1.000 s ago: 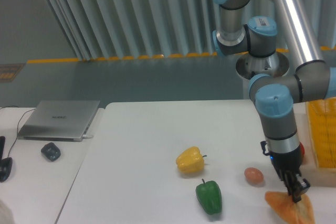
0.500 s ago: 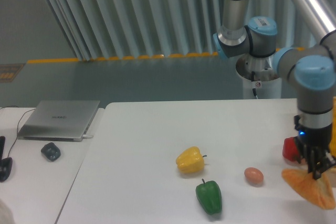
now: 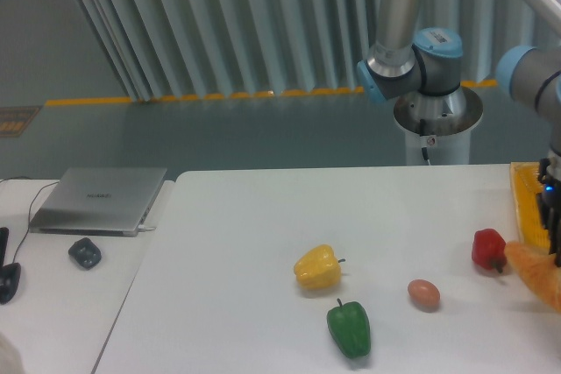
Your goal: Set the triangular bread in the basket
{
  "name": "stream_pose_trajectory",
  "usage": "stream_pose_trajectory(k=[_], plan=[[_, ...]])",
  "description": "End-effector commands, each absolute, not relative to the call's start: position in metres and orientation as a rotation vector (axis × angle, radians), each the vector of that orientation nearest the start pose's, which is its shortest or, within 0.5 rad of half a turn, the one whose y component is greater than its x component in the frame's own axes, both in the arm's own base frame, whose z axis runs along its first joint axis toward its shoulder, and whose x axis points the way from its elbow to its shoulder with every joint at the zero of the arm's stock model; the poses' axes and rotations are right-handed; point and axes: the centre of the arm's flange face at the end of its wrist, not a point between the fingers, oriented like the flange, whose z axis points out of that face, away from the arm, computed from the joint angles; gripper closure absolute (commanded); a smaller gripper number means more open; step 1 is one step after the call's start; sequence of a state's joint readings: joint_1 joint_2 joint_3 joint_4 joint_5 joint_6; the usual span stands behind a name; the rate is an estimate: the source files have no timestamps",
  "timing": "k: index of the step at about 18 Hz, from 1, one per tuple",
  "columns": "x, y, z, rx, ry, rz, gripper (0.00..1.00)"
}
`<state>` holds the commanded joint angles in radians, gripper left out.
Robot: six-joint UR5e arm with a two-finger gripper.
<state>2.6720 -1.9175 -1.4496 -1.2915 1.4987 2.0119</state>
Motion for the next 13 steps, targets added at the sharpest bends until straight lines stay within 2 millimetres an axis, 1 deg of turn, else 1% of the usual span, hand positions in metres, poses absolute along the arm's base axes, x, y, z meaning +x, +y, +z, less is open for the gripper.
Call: stream_pose_trajectory(k=[2,5,8,9,11,13], plan=[[-0.509,0.392,0.380,-2.710,1.444,0.044,0.82],[-0.519,0.378,0.379,-2.644,1.566,0.037,0.82],[-0.530,0.356,0.378,-2.591,1.691,0.010,0.82],[-0.534,0.347,0.378,-2.596,1.772,-0.008,0.82],[-0.536,0.341,0.376,-2.609,1.870,-0.034,0.81],[-0.538,0.336,0.372,-2.604,1.895,-0.048,0.81]])
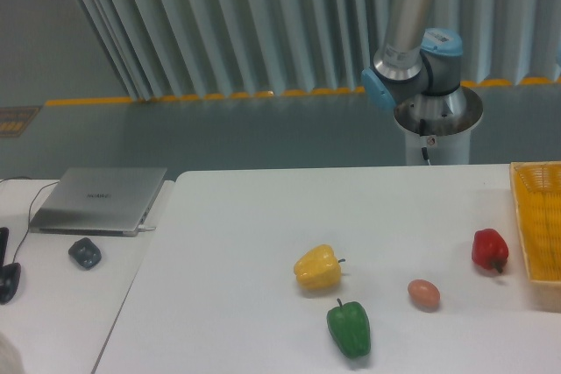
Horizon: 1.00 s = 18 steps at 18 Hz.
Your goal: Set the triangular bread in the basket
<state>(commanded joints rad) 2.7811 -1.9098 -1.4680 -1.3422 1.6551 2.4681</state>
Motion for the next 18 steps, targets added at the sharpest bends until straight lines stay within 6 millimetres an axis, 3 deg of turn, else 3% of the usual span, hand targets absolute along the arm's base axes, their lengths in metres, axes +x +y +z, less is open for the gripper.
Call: stream_pose_trajectory(k=[3,4,5,8,11,18], plan=[[-0.553,0.303,0.359,-2.581,1.904,-0.087,0.80],[-0.560,0.297,0.360,-2.558,1.944,-0.065,0.75],[-0.561,0.298,0.359,-2.560,1.956,-0.031,0.65],[-0.553,0.305,0.352,-2.561,1.957,-0.022,0.53],[-0.554,0.306,0.349,-2.558,1.952,-0.026,0.00],[-0.535,0.338,0.351,-2.570,1.837,0.015,0.00]])
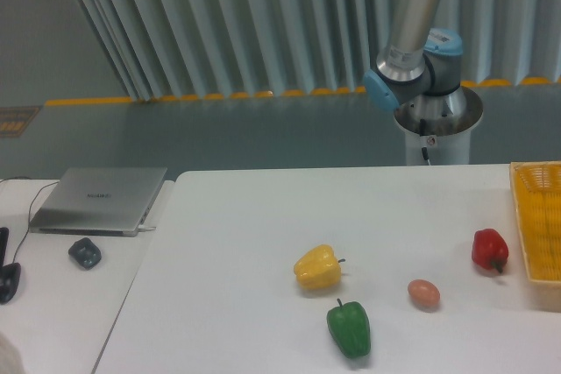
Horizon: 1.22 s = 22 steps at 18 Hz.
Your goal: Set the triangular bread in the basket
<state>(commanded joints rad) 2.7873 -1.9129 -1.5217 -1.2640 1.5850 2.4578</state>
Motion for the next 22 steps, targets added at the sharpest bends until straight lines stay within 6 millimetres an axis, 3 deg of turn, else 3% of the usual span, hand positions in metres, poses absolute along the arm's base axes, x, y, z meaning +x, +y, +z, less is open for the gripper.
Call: stream_pose_trajectory(k=[3,7,12,15,22], plan=[[-0.527,0.352,0.354,-2.626,1.675,0.047,0.00],[-0.506,0.389,0.361,-2.660,1.633,0.119,0.00],[-0.478,0.430,0.369,-2.756,1.443,0.156,0.00],[-0.461,0.449,0.374,-2.747,1.472,0.175,0.00],[-0.445,0.463,0.378,-2.741,1.477,0.184,0.00]])
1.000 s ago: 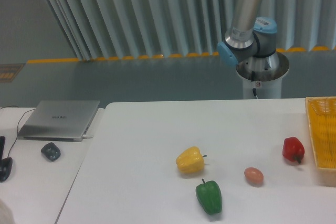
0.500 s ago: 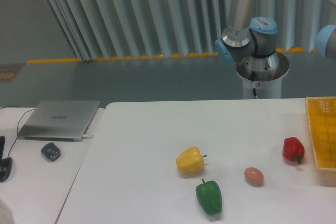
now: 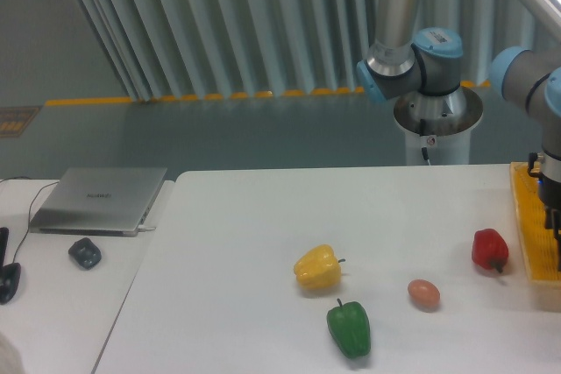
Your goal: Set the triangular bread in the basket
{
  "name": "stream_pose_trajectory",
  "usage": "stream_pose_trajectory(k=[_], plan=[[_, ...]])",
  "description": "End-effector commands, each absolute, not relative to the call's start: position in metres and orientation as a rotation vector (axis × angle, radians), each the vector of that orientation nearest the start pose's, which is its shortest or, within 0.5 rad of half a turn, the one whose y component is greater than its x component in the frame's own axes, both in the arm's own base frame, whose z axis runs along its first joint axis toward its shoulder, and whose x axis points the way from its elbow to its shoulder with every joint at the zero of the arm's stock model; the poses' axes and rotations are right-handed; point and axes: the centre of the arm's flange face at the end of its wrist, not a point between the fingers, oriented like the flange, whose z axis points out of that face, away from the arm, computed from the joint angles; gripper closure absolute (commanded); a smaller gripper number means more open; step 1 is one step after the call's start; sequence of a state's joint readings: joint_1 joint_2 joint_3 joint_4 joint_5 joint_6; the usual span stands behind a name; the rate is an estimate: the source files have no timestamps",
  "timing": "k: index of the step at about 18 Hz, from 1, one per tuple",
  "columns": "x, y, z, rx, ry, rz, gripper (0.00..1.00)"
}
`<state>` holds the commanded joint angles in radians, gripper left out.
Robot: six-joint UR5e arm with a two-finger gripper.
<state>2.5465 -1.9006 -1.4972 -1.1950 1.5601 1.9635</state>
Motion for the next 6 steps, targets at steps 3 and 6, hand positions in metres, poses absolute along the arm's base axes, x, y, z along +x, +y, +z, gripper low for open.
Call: stream_pose_trajectory(k=[3,6], plan=[[-0.431,0.470,0.388,-2.727,1.507,0.201,0.00],[-0.420,0.475,0.388,-2.744,1.478,0.184,0.00]])
